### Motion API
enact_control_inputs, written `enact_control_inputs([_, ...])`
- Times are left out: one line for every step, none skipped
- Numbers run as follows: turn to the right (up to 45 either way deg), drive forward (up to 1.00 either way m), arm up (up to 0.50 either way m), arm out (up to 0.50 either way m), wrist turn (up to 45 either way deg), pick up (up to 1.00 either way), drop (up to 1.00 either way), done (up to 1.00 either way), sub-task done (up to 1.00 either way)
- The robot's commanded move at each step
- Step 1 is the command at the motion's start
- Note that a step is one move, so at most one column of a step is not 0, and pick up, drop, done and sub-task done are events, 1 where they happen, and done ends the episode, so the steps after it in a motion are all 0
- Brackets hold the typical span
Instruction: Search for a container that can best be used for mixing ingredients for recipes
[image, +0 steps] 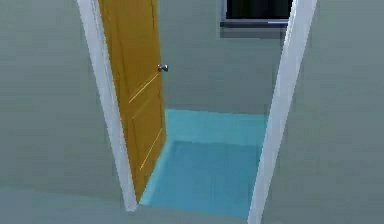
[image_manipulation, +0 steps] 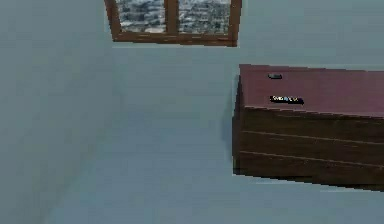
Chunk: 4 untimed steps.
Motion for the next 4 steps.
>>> enact_control_inputs([0.0, 0.8, 0.0, 0.0, 0.0, 0.0, 0.0, 0.0, 0.0])
enact_control_inputs([6.0, 0.0, 0.0, 0.0, 0.0, 0.0, 0.0, 0.0, 0.0])
enact_control_inputs([0.0, 1.0, 0.0, 0.0, 0.0, 0.0, 0.0, 0.0, 0.0])
enact_control_inputs([0.0, 0.5, 0.0, 0.0, 0.0, 0.0, 0.0, 0.0, 0.0])
